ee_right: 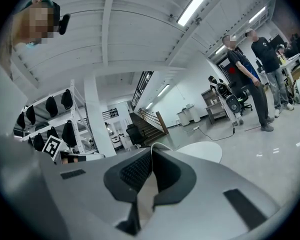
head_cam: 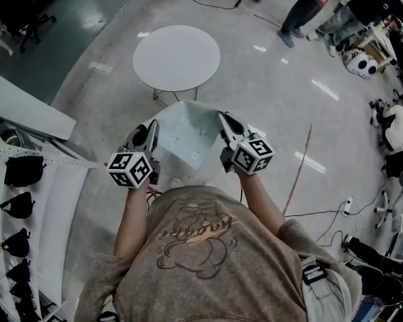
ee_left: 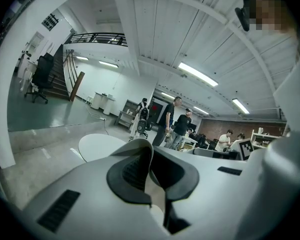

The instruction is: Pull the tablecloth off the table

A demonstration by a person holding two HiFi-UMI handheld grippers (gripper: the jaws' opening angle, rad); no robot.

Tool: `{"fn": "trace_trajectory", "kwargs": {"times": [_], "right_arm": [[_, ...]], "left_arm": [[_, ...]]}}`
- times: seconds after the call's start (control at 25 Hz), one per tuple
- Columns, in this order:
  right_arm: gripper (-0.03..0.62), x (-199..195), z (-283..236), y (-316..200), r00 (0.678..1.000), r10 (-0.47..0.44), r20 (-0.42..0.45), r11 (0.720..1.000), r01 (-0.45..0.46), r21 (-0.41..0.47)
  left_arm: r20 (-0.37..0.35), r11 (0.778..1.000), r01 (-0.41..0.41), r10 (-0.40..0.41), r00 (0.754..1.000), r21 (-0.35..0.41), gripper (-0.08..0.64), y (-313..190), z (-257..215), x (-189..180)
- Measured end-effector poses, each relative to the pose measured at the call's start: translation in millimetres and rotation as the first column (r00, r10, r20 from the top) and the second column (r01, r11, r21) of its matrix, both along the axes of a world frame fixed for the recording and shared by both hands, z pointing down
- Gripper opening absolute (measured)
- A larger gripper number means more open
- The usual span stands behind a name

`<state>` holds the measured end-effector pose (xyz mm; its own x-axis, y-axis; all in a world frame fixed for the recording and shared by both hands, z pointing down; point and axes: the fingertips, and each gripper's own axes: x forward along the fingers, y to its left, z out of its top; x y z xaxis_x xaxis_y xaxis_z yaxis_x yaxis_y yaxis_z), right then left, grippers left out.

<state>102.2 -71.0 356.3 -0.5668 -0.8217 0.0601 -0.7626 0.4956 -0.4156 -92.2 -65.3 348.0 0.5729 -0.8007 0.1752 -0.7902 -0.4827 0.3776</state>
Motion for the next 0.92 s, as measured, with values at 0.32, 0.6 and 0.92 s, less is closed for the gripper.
{"fn": "trace_trajectory", "kwargs": {"times": [0.32, 0.6, 0.92], "right_arm": [[0.008, 0.3, 0.4, -0.1, 1.000, -0.003, 0.011, 1.000, 0.003, -0.009], [0.009, 1.4, 3.2, 2.5, 1.000, -0.002, 0.012, 1.000, 0.002, -0.016], [0.011, 0.2, 5.0, 7.8, 1.000, -0.007, 0.011, 1.000, 0.008, -0.022]], "left_arm": [[-0.011, 1.000, 0.004, -0.004, 1.000, -0.008, 0.021, -0.2, 0.7, -0.6], [-0.004, 1.000, 0.000, 0.000, 1.000, -0.012, 0.021, 1.9, 3.3, 0.8], [-0.008, 1.000, -0.002, 0.002, 1.000, -0.018, 0.021, 8.3, 5.1, -0.6]]}}
